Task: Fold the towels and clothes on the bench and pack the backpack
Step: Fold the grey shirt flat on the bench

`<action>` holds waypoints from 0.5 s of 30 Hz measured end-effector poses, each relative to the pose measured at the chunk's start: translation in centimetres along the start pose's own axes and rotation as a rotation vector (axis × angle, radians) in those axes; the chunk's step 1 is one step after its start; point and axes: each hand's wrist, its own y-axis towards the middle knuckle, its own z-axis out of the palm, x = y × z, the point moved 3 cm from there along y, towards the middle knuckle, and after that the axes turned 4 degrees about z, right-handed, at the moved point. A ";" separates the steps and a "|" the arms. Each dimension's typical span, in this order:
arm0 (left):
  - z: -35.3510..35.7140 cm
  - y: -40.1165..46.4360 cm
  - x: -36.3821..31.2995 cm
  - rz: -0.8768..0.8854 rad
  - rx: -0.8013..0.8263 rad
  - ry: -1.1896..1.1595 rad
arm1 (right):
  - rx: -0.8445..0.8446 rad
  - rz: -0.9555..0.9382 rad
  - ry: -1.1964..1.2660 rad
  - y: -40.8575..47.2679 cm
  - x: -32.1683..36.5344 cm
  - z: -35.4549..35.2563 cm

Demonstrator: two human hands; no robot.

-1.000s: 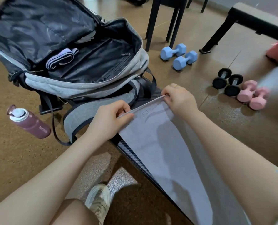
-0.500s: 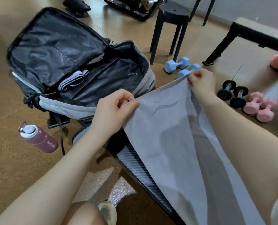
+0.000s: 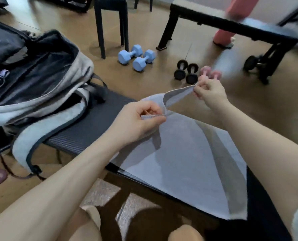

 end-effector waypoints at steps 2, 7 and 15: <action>3.3 -0.2 -1.7 0.044 0.061 0.001 | 0.008 0.057 0.047 -1.4 -2.5 -2.8; 10.8 -0.6 -5.1 0.107 0.181 0.006 | -0.064 0.205 0.275 -4.3 -7.4 -8.8; 21.6 -2.6 -4.4 0.059 0.469 0.057 | -0.023 0.359 -0.033 -8.1 -15.2 -12.5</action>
